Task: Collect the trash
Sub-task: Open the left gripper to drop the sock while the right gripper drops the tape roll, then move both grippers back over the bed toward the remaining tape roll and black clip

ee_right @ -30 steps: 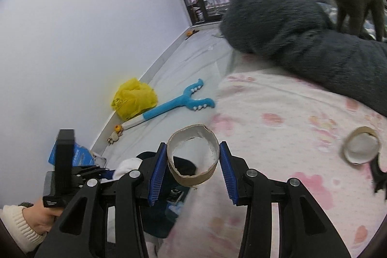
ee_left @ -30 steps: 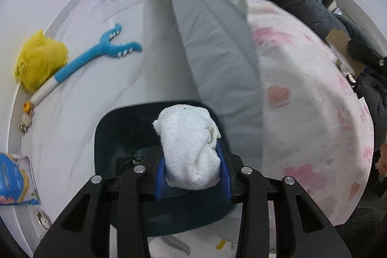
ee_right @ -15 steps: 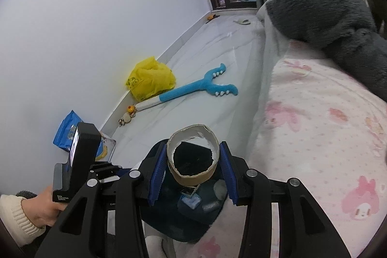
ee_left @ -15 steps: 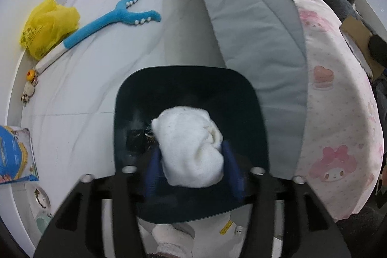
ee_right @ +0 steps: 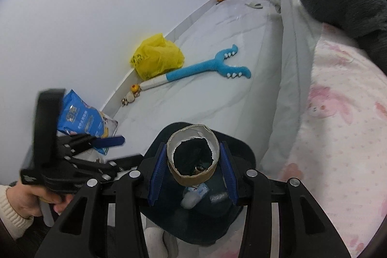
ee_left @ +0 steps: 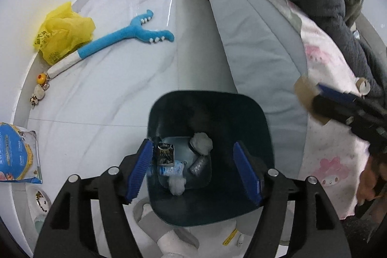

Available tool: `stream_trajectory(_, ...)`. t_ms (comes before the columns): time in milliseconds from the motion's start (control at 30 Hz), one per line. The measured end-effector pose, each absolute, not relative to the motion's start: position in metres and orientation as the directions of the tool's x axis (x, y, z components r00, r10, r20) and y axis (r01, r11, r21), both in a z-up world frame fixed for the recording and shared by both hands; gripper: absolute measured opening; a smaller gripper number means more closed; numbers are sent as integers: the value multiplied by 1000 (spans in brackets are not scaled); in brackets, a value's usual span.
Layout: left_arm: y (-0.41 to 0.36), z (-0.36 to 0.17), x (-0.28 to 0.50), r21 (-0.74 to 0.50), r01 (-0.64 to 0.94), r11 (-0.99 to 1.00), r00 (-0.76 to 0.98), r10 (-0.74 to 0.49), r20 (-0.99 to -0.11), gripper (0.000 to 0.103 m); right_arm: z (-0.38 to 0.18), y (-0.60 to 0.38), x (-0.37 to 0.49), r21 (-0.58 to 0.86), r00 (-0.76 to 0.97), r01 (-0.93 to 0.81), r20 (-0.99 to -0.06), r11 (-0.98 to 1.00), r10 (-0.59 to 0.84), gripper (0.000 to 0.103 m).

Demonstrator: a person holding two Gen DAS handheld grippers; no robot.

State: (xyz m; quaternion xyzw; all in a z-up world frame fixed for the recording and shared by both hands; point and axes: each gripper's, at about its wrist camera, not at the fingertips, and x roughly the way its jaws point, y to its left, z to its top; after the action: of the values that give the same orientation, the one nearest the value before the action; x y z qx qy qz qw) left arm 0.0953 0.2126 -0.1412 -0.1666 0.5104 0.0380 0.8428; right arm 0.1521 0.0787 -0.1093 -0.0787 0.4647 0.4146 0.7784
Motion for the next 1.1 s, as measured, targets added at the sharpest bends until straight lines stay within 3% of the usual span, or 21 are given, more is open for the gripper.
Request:
stream_trajectory(833,242,-90,74,-278,-213,937,665,-70,-743,78,-187,128,138,185,85,-734,-929,653,359,46)
stream_trajectory(933,244,-83,72,-294,-204,934,691,-75,-719,80,-191,127,137,173,74,-738,-940,652,333,61)
stream_trajectory(1100,241,-72,72,-294,-194,936,721,-67,-689,80,-186,121,136,168,87,-737,-937,655,338,62)
